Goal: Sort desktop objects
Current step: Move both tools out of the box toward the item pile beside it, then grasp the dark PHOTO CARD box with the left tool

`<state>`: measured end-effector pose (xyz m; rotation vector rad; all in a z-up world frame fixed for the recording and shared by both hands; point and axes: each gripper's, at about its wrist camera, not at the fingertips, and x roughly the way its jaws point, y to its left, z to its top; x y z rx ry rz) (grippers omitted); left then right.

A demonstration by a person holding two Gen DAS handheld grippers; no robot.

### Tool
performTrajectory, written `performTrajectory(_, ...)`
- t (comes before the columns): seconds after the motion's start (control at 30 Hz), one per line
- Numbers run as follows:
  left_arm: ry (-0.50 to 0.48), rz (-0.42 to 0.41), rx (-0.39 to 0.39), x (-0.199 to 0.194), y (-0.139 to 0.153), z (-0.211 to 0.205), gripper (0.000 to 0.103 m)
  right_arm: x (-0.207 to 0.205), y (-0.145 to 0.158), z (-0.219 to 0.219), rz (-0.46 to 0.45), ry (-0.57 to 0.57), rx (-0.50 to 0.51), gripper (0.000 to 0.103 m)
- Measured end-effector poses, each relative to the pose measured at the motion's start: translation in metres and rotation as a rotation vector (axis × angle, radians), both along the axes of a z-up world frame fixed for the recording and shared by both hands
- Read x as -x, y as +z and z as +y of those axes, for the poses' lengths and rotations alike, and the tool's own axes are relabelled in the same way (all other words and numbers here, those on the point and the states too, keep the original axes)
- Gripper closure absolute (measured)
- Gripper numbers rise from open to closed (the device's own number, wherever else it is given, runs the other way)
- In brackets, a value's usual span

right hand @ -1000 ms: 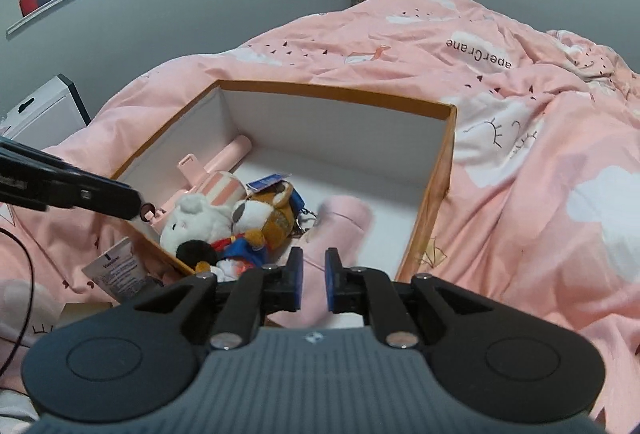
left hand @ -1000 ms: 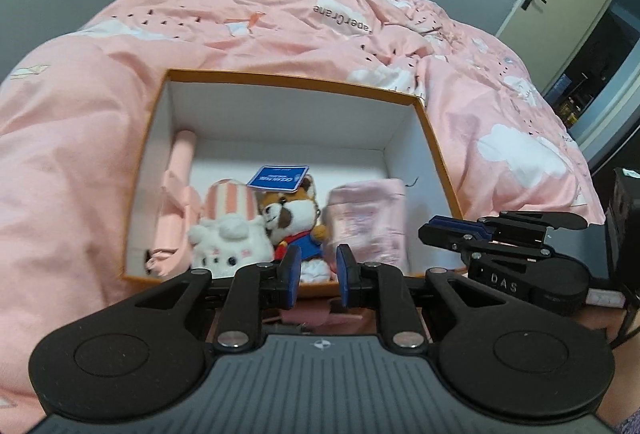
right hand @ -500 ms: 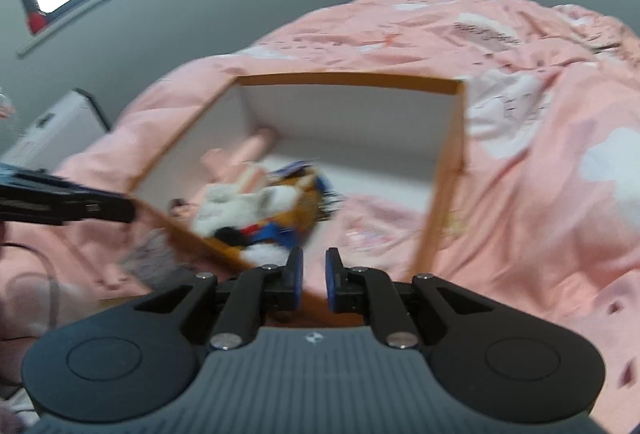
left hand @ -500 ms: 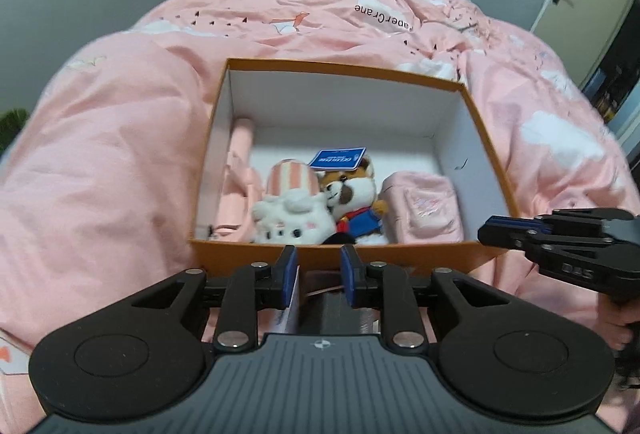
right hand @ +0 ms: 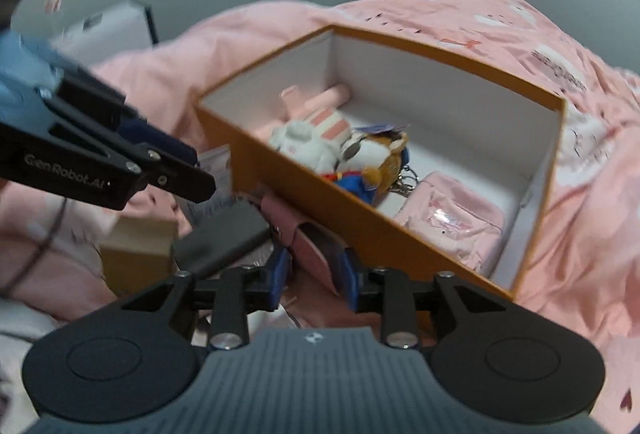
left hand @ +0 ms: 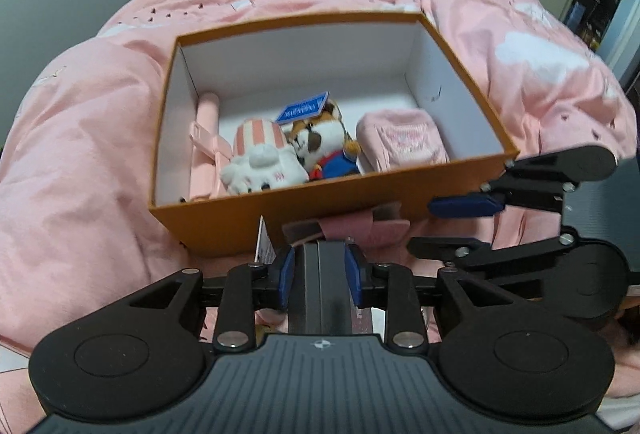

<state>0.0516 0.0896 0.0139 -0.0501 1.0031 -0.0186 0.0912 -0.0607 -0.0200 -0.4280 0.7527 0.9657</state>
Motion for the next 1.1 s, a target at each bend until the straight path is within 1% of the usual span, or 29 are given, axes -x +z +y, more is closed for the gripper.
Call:
performTrajectory(0.07, -0.007, 0.018, -0.016, 0.0, -0.005, -0.002, 0.064, -0.001, -0.006, 0.006, -0.008, 0.017, 0.023, 0.068)
performTrajectory(0.1, -0.005, 0.03, -0.026, -0.001, -0.008, -0.002, 0.063, -0.003, -0.009, 0.009, -0.009, 0.02, 0.033, 0.069)
performTrajectory(0.13, -0.003, 0.039, -0.034, -0.001, -0.011, -0.002, 0.06, -0.005, -0.012, 0.011, -0.008, 0.021, 0.04, 0.069)
performTrajectory(0.17, -0.002, 0.047, -0.042, -0.001, -0.013, -0.002, 0.054, -0.008, -0.015, 0.013, -0.004, 0.017, 0.045, 0.069)
performTrajectory(0.2, -0.006, 0.053, -0.048, -0.001, -0.015, -0.003, 0.054, -0.01, -0.018, 0.015, 0.001, 0.008, 0.049, 0.069)
performTrajectory(0.33, -0.032, 0.07, -0.043, -0.001, -0.021, -0.006, 0.053, -0.02, -0.027, 0.018, 0.049, -0.005, 0.037, 0.076)
performTrajectory(0.37, -0.03, 0.075, -0.04, -0.001, -0.023, -0.006, 0.053, -0.021, -0.028, 0.019, 0.047, -0.013, 0.04, 0.084)
performTrajectory(0.4, -0.029, 0.077, -0.039, -0.001, -0.024, -0.006, 0.053, -0.021, -0.03, 0.018, 0.04, -0.024, 0.047, 0.088)
performTrajectory(0.53, -0.035, 0.082, -0.04, 0.0, -0.027, -0.006, 0.053, -0.02, -0.025, 0.011, 0.06, -0.044, 0.021, 0.096)
performTrajectory(0.7, -0.043, 0.081, -0.044, 0.0, -0.028, -0.007, 0.053, -0.011, -0.015, 0.0, 0.061, -0.063, 0.03, 0.098)
performTrajectory(0.77, -0.051, 0.078, -0.048, 0.0, -0.029, -0.008, 0.053, -0.009, -0.011, -0.009, 0.064, -0.094, 0.037, 0.098)
performTrajectory(0.87, -0.065, 0.075, -0.047, 0.001, -0.029, -0.011, 0.053, -0.008, -0.006, -0.025, 0.09, -0.133, 0.04, 0.098)
performTrajectory(0.93, -0.082, 0.07, -0.037, 0.002, -0.029, -0.013, 0.053, -0.009, -0.005, -0.038, 0.124, -0.167, 0.038, 0.099)
performTrajectory(0.97, -0.088, 0.066, -0.033, 0.002, -0.028, -0.013, 0.054, -0.011, -0.006, -0.045, 0.148, -0.189, 0.034, 0.099)
performTrajectory(1.03, -0.111, 0.053, -0.026, 0.003, -0.027, -0.016, 0.061, -0.014, -0.007, -0.056, 0.189, -0.23, 0.023, 0.099)
performTrajectory(1.1, -0.142, 0.04, -0.011, 0.005, -0.026, -0.021, 0.064, -0.017, -0.011, -0.064, 0.206, -0.269, 0.035, 0.099)
